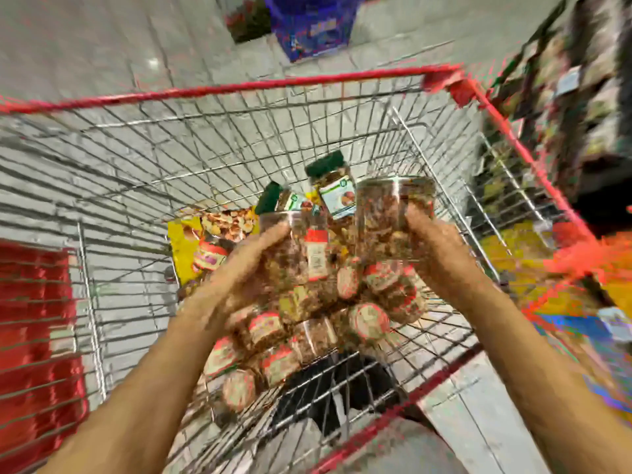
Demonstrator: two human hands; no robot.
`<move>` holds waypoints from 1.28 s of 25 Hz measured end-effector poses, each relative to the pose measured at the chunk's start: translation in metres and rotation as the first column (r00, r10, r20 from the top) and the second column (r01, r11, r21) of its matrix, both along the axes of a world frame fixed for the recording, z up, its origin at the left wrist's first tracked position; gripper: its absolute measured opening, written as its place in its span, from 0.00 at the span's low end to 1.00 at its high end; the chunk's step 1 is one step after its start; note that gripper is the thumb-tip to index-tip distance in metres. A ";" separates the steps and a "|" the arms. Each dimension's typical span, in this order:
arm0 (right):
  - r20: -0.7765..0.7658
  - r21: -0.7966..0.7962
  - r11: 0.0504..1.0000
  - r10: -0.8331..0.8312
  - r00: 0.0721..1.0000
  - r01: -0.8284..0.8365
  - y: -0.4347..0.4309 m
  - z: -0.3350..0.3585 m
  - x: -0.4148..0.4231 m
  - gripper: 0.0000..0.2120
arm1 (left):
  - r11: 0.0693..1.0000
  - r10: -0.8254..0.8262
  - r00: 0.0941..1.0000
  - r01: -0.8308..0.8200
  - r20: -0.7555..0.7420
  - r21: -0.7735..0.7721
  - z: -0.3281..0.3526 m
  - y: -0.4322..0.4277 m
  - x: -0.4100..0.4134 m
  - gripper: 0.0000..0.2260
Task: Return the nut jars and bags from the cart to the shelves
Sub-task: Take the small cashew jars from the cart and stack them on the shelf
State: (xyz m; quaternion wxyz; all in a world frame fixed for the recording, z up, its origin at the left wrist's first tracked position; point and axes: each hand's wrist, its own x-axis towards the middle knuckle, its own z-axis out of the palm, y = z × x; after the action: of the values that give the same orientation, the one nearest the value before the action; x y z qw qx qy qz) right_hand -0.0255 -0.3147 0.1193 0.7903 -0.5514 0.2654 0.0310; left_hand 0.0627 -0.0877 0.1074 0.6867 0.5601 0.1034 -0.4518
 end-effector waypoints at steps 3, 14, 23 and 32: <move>0.197 0.123 0.960 -0.271 0.942 0.251 -0.044 0.037 -0.052 0.13 | 0.961 -0.155 0.986 0.163 0.054 -0.224 0.051 -0.077 -0.010 0.17; 0.324 0.138 0.740 -0.662 0.676 0.659 -0.249 0.067 -0.311 0.25 | 0.755 -0.512 0.859 0.467 0.032 -0.460 0.076 -0.405 -0.205 0.30; 0.354 0.238 0.494 -0.846 0.399 0.836 -0.363 0.038 -0.380 0.25 | 0.650 -0.604 0.792 0.551 0.084 -0.523 0.040 -0.565 -0.281 0.34; 0.363 0.125 0.347 -0.888 0.283 0.930 -0.406 -0.017 -0.424 0.13 | 0.696 -0.437 0.785 0.604 0.439 -0.387 -0.013 -0.650 -0.332 0.22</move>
State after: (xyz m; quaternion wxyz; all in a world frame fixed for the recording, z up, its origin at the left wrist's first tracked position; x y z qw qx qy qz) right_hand -0.4494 -0.7205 0.1027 0.6682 -0.3394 0.3788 -0.5430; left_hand -0.2695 -0.7376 0.0949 0.6573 0.4285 -0.2947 -0.5455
